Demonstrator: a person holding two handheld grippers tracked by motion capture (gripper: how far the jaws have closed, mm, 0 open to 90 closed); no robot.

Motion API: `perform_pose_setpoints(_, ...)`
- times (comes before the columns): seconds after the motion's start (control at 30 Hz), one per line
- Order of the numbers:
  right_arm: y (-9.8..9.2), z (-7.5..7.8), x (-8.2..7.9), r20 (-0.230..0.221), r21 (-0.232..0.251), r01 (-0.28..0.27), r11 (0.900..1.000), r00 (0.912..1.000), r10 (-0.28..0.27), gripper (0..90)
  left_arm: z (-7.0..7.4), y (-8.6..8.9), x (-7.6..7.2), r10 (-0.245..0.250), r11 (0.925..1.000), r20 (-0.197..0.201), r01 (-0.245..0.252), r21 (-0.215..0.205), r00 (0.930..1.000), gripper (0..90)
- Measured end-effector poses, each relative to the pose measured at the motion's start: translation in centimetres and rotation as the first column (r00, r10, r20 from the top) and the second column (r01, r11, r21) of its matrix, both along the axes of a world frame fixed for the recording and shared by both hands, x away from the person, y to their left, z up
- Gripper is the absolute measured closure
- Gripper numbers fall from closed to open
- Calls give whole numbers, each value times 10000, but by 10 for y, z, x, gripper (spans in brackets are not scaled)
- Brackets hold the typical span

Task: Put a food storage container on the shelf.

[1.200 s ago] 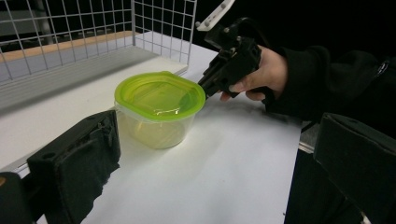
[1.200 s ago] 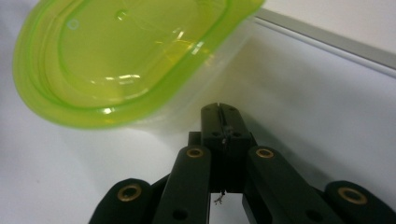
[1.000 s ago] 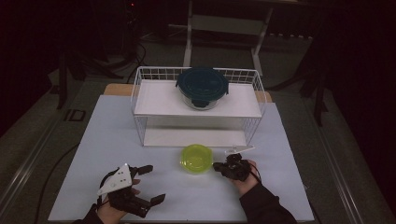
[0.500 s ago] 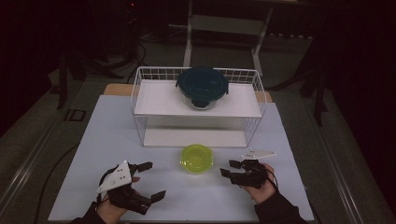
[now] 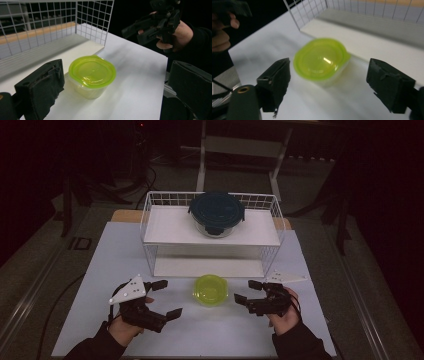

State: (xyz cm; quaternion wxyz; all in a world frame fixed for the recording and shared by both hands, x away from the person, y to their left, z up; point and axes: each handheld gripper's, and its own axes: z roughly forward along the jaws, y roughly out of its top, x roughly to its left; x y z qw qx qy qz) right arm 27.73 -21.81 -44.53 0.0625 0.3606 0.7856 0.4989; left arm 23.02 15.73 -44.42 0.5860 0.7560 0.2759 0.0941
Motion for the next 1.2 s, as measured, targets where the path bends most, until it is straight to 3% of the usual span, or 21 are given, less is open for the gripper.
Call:
perform_pose_setpoints(0.1, 5, 3, 7, 192, 36, -81, 10000, 9998, 81, 224, 3, -5, 10, 9, 10000, -274, -8, 41, 9996, 4)
perform_pose_setpoints(0.17, 9, 3, 12, 80, -20, -169, 9999, 9998, 169, 225, 4, -9, 17, 108, 9999, -448, -106, 50, 9989, 4)
perform_pose_setpoints(0.3, 18, -1, 20, 128, -148, -215, 9997, 9997, 217, 202, 1, -15, 32, 75, 9998, -1068, -96, -193, 9943, 4)
perform_pose_setpoints(0.43, 24, -10, 30, -938, 105, -93, 9999, 9955, 103, 178, -3, -22, 42, 37, 9999, -1467, -59, -144, 9892, 4)
perform_pose_setpoints(0.47, 26, -12, 32, -1078, 126, -156, 9998, 9940, 168, 143, -8, -25, 50, 42, 9998, -1996, -84, -204, 9799, 4)
perform_pose_setpoints(0.57, 32, -18, 36, -1426, 38, 43, 10000, 9898, -37, 137, -18, -28, 60, 122, 9996, -2767, -188, -212, 9609, 5)
perform_pose_setpoints(0.6, 33, -20, 37, -1595, 75, 188, 9998, 9870, -174, 138, -18, -28, 60, 122, 9996, -2767, -188, -212, 9609, 5)
perform_pose_setpoints(0.67, 35, -23, 40, -1900, 159, 168, 9997, 9817, -135, 139, -28, -29, 69, 155, 9981, -3554, -356, -500, 9346, 7)
perform_pose_setpoints(0.87, 36, -35, 47, -2760, 133, 633, 9979, 9595, -572, 210, -45, -31, 85, 326, 9952, -4792, -729, -658, 8771, 55)
perform_pose_setpoints(0.93, 35, -39, 49, -3054, 156, 880, 9960, 9489, -791, 257, -51, -33, 89, 342, 9956, -5263, -751, -566, 8496, 61)
perform_pose_setpoints(1.0, 33, -43, 52, -3443, 374, 1076, 9935, 9347, -883, 359, -55, -36, 91, 592, 9950, -5471, -937, -354, 8350, 111)
perform_pose_setpoints(1.13, 32, -48, 54, -3970, 501, 1302, 9902, 9123, -999, 441, -63, -38, 95, 641, 9936, -5927, -1067, -369, 8029, 228)
perform_pose_setpoints(1.2, 33, -50, 54, -4139, 484, 1326, 9900, 9047, -1010, 480, -66, -40, 96, 723, 9936, -6065, -1101, -253, 7918, 297)
